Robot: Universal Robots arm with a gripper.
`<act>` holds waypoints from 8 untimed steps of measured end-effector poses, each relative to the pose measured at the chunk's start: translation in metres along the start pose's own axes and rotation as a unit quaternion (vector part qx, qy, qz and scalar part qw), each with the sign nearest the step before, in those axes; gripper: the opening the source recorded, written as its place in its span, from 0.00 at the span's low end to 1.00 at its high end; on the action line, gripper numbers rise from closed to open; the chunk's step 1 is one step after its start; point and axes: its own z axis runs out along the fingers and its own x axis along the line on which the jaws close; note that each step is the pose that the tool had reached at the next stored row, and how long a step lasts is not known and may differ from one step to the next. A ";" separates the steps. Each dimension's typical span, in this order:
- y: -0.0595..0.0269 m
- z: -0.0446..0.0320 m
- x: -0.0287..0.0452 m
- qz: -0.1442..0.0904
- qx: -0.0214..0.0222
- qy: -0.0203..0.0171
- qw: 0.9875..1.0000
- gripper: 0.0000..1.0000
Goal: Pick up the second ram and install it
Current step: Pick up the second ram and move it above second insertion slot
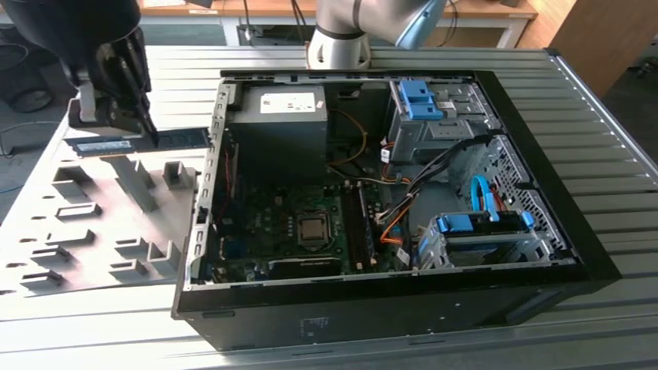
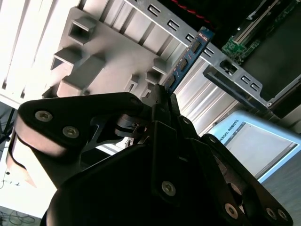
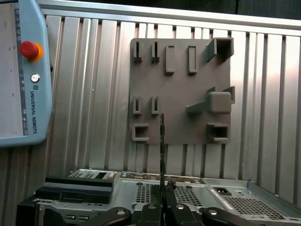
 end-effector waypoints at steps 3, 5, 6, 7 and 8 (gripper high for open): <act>-0.0055 -0.0001 -0.0001 0.000 0.000 0.000 1.000 0.14; -0.0091 -0.0002 -0.0001 0.000 0.000 0.000 1.000 0.14; -0.0110 -0.0003 -0.0001 0.000 0.000 0.000 1.000 0.14; -0.0128 -0.0003 -0.0002 0.000 0.000 0.000 1.000 0.14; -0.0146 -0.0004 -0.0002 0.000 0.000 0.000 1.000 0.14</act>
